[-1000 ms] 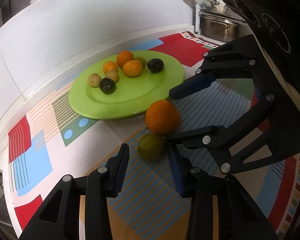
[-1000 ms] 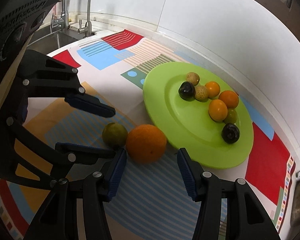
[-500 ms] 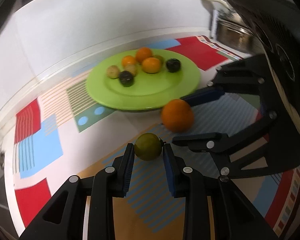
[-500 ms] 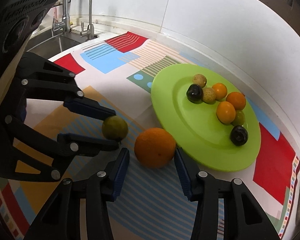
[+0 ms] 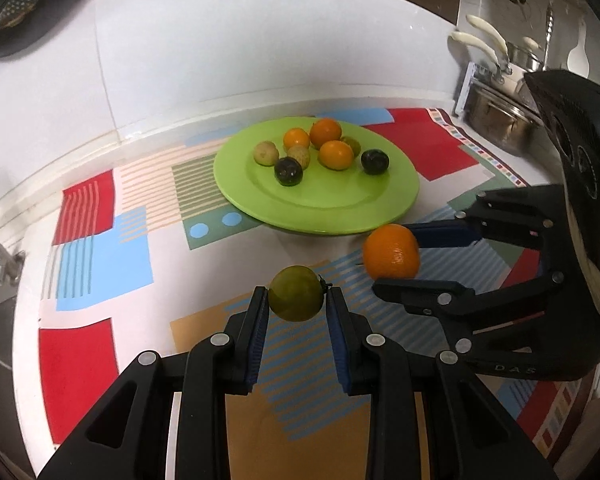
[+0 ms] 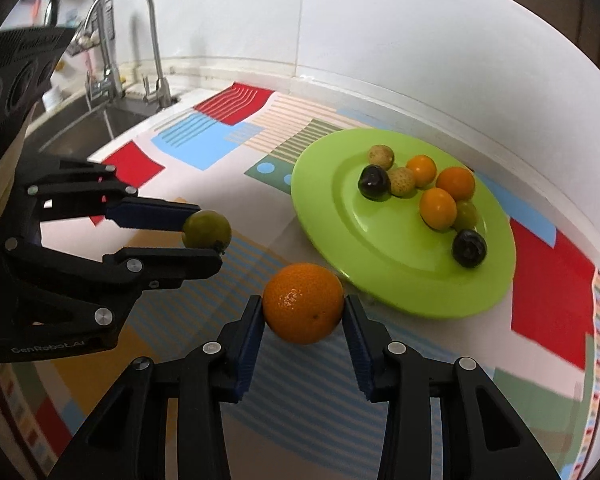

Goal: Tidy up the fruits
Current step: 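Carry the green fruit and the large orange over the green plate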

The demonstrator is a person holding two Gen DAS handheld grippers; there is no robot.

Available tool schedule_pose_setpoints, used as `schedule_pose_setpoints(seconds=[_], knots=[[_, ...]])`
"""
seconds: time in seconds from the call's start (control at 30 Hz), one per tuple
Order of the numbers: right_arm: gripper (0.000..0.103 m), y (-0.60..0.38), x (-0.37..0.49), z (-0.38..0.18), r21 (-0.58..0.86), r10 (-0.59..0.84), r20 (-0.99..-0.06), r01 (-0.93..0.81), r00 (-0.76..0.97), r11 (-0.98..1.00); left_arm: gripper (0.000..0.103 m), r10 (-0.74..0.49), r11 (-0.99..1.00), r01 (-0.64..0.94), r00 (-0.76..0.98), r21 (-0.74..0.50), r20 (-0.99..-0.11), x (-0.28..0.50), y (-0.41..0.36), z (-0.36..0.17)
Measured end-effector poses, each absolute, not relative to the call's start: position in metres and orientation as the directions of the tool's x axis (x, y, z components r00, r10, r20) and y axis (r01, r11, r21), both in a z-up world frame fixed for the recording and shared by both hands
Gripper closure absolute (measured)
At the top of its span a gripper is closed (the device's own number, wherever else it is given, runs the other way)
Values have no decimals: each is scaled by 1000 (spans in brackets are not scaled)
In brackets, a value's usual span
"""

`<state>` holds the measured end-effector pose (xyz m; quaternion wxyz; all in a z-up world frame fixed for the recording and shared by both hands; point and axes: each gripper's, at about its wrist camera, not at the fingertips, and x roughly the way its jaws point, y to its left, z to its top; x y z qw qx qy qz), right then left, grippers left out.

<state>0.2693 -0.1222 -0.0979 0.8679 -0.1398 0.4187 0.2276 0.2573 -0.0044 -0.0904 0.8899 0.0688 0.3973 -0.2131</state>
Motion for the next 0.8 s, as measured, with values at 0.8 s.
schedule_pose_setpoints(seconds=[0.8], knots=[[62, -161, 216, -36, 53, 266, -675, -314, 689, 948, 73, -330, 927, 362, 672, -95, -662, 219, -15, -33]])
